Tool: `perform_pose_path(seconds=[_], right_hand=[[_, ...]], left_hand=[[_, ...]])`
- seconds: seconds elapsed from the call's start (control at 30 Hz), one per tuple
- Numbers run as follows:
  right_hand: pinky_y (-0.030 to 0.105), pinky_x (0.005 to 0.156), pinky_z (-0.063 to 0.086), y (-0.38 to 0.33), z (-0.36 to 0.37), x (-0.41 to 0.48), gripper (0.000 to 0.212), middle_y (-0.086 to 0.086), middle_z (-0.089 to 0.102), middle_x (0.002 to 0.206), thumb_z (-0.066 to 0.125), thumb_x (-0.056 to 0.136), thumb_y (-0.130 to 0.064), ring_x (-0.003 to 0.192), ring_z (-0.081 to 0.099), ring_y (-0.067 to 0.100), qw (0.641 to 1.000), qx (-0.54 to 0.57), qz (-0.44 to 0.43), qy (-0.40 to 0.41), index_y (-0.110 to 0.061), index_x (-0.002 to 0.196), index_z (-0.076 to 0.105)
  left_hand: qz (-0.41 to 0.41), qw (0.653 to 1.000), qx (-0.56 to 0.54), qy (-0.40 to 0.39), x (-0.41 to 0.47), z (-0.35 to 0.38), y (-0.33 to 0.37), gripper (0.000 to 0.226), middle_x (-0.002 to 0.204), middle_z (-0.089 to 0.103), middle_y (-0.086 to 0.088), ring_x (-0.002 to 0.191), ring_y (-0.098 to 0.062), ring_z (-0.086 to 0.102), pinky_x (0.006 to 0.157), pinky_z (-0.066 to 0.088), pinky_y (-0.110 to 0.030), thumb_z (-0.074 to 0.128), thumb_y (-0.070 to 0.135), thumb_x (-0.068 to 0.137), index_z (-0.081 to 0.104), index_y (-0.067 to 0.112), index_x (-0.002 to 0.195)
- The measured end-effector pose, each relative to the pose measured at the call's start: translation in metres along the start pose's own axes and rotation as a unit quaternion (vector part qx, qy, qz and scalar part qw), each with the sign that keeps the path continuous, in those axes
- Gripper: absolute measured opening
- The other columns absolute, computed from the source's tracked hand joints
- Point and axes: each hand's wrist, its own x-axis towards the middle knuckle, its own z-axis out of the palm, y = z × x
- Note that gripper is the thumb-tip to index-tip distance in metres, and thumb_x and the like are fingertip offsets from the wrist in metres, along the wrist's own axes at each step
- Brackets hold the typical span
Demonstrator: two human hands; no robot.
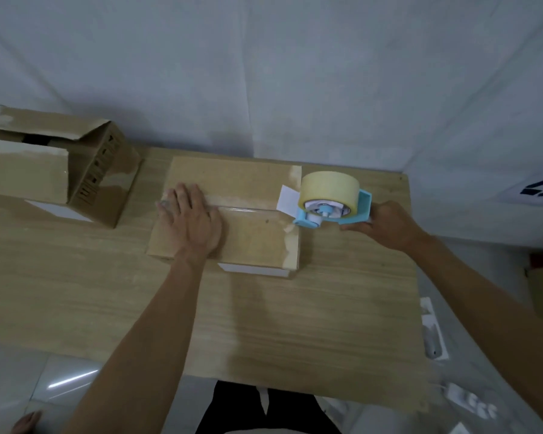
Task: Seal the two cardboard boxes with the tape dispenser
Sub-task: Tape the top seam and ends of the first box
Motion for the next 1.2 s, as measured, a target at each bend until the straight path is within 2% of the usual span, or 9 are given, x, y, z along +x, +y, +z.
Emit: perform_pose_path(seconds=[0.1,0.17,0.27,0.43,0.57,0.7,0.8,1.03,1.2], right_hand=[[0.033,0.062,0.052,-0.003,0.005,-0.005,0.025,0.01,0.079,0.082,0.084,0.08,-0.027,0.069,0.074,0.031,0.999,0.026,0.014,0.018,-0.01,0.098,0.081],[0.034,0.063,0.053,-0.005,0.01,-0.009,0.026,0.011,0.078,0.081,0.083,0.081,-0.027,0.069,0.074,0.031,0.999,0.04,0.024,0.026,-0.007,0.096,0.08],[0.041,0.067,0.057,-0.01,0.018,-0.011,0.027,0.012,0.079,0.087,0.084,0.081,-0.025,0.077,0.074,0.029,0.994,0.081,0.059,0.031,-0.006,0.099,0.079],[0.048,0.062,0.057,-0.009,0.04,-0.019,0.037,0.009,0.077,0.083,0.078,0.083,-0.042,0.071,0.073,0.032,0.994,0.099,0.046,0.009,-0.009,0.102,0.077],[0.043,0.063,0.058,-0.008,0.042,-0.028,0.034,0.01,0.077,0.077,0.083,0.079,-0.035,0.069,0.072,0.03,0.99,0.105,0.096,0.011,-0.007,0.097,0.076],[0.043,0.06,0.058,0.013,0.037,-0.05,0.055,0.01,0.078,0.078,0.066,0.077,-0.059,0.068,0.074,0.032,0.993,0.075,0.091,0.018,-0.009,0.098,0.078],[0.037,0.057,0.055,0.015,0.046,-0.054,0.069,0.008,0.078,0.078,0.056,0.081,-0.076,0.067,0.073,0.031,0.996,0.039,0.076,0.017,-0.013,0.101,0.077],[0.027,0.056,0.048,0.024,0.045,-0.05,0.058,0.006,0.078,0.081,0.054,0.085,-0.064,0.064,0.073,0.03,1.0,0.012,0.013,0.017,-0.016,0.101,0.08],[0.043,0.06,0.059,0.026,0.044,-0.038,0.052,0.01,0.078,0.084,0.065,0.08,-0.059,0.071,0.074,0.032,1.0,0.026,0.011,-0.007,-0.013,0.099,0.08]], left_hand=[[-0.018,0.999,-0.049,0.003,-0.015,-0.002,0.051,0.065,0.169,0.01,-0.018,0.156,-0.038,0.003,0.122,-0.004,-0.059,0.034,0.04,0.102,0.026,0.01,0.159],[0.045,0.997,-0.065,-0.014,-0.031,0.011,0.077,0.068,0.171,0.003,-0.012,0.157,-0.036,-0.002,0.123,-0.003,-0.059,0.026,0.051,0.103,0.014,0.019,0.162],[0.076,0.995,-0.044,-0.042,-0.025,0.02,0.079,0.074,0.171,-0.003,-0.007,0.157,-0.034,-0.006,0.124,0.0,-0.058,0.017,0.063,0.1,0.004,0.027,0.163],[0.134,0.99,-0.022,-0.041,0.003,0.017,0.05,0.078,0.172,-0.002,0.0,0.157,-0.029,-0.004,0.125,0.005,-0.056,0.013,0.069,0.096,0.002,0.031,0.163],[0.132,0.99,-0.02,-0.045,0.001,0.018,0.051,0.077,0.172,-0.005,0.001,0.158,-0.028,-0.006,0.125,0.004,-0.055,0.013,0.069,0.096,0.001,0.032,0.163],[0.129,0.991,-0.015,-0.041,0.003,0.016,0.052,0.076,0.172,-0.005,0.0,0.158,-0.028,-0.006,0.125,0.004,-0.055,0.013,0.07,0.098,0.001,0.032,0.163],[0.129,0.99,-0.02,-0.042,0.001,0.018,0.053,0.077,0.172,-0.005,0.0,0.157,-0.028,-0.006,0.125,0.003,-0.055,0.013,0.07,0.097,0.001,0.031,0.163],[0.128,0.99,-0.016,-0.05,0.0,0.013,0.054,0.084,0.171,-0.006,0.001,0.157,-0.026,-0.008,0.126,0.001,-0.053,0.011,0.079,0.093,-0.002,0.034,0.162],[0.129,0.99,-0.016,-0.054,0.001,0.012,0.053,0.085,0.171,-0.007,0.001,0.157,-0.026,-0.009,0.126,0.0,-0.053,0.013,0.08,0.093,-0.003,0.034,0.162]])
